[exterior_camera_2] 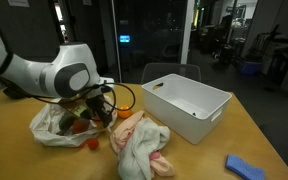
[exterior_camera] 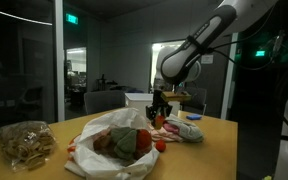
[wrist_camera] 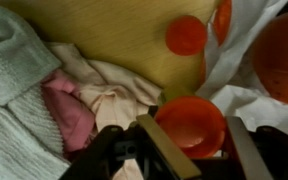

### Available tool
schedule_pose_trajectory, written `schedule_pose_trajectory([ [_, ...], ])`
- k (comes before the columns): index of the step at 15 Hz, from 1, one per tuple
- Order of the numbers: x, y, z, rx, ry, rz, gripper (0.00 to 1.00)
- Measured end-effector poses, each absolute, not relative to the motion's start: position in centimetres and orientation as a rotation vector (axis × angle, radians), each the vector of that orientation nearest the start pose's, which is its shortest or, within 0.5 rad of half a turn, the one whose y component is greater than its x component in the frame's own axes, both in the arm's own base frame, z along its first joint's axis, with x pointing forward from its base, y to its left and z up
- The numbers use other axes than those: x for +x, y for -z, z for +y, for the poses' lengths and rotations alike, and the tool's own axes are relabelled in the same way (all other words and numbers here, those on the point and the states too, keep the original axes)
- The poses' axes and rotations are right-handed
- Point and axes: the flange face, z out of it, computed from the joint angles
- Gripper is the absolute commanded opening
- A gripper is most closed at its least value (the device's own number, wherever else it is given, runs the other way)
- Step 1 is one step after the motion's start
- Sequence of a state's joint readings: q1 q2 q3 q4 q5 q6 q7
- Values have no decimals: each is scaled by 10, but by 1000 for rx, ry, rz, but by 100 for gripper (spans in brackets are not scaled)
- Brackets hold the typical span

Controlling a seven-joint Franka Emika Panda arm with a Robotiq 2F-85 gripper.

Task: Put some of the items, which are on the table, into the plastic

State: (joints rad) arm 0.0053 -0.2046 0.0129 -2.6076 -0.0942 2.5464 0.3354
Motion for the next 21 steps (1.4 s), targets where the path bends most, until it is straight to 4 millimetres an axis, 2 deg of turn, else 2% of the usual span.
schedule_pose_trajectory([
  [5, 430, -386, 69, -3101, 380, 154, 20],
  [9, 418, -404, 124, -3029, 389, -69, 20],
  [14, 406, -395, 178, -2994, 343, -285, 20],
  [21, 402, -345, 228, -2986, 180, -561, 20],
])
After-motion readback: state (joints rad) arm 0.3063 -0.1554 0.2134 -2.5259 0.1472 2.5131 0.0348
